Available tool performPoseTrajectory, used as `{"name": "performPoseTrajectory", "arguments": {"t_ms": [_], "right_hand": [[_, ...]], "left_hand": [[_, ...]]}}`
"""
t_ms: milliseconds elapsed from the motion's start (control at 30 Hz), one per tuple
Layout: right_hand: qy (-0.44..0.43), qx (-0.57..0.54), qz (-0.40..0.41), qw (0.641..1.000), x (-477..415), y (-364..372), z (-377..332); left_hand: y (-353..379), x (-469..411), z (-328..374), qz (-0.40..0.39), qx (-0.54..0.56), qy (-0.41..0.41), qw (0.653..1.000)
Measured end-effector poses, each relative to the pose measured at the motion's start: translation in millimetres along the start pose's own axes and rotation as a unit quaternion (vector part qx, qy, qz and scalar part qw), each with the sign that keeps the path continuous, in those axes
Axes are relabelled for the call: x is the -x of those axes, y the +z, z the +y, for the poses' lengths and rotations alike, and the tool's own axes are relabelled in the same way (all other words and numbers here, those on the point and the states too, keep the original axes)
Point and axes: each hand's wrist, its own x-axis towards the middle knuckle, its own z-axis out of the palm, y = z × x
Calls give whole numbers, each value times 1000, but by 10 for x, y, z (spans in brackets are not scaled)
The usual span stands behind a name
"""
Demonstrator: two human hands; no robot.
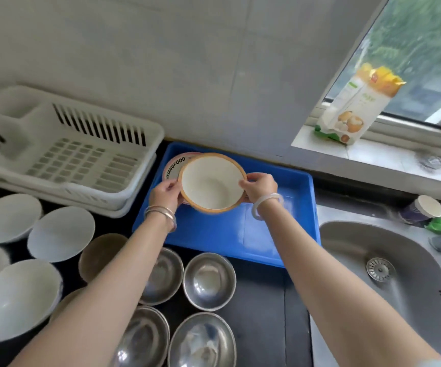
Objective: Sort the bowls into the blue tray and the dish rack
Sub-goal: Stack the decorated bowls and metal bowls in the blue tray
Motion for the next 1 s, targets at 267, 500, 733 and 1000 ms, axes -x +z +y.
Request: {"name": "performPoseTrajectory", "arguments": {"t_ms": [267,500,733,1000], "right_hand": [[-8,86,7,996,-372,492,-206],[3,79,27,997,-539,710,-126],[-6,78,26,997,-607,795,1],[-4,95,-3,995,-607,816,7]], "left_hand": [[-16,-662,52,0,-11,-17,1000],[-37,-899,-41,-9,-61,-25,998],[-69,-1000,-160,-9,-92,-31,995],[-55,-986,-182,32,-120,-6,992]]}}
